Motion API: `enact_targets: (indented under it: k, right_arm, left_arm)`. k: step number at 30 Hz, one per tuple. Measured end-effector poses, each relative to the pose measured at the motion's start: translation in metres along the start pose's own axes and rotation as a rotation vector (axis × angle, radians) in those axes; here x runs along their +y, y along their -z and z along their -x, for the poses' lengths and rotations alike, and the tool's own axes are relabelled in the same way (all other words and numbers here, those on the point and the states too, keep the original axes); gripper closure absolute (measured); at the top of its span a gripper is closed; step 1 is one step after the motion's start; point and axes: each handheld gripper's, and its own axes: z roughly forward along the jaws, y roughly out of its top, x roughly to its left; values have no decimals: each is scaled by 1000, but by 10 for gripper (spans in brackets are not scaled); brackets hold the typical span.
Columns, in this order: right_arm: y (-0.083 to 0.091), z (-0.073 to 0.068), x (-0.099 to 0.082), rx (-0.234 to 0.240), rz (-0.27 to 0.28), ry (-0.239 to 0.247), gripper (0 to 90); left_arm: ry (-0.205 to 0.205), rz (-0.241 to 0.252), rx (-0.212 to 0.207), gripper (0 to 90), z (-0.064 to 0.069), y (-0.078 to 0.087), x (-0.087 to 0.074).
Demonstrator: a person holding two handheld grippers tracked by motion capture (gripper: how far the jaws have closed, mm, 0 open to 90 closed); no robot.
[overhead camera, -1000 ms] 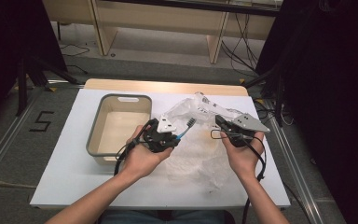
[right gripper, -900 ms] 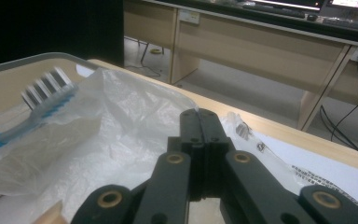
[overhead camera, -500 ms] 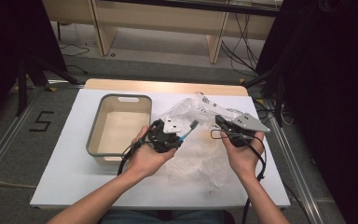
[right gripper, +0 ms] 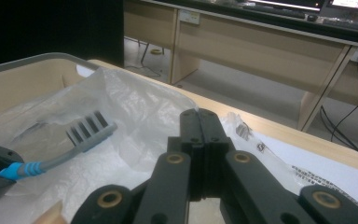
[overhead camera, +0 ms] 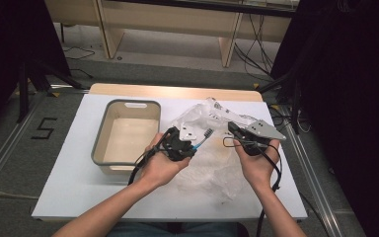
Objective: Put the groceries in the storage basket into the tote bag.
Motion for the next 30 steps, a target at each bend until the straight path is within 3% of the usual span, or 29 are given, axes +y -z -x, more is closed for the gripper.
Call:
enact_targets:
  k: [16,30]
  right_arm:
    - [0,-1,0,2,-1,0,900]
    - [0,0,0,5,0,-1,900]
  left_arm:
    - [-31,-49,-2,792,8,-15,2]
    - [-33,-70,1,791,10,-28,2]
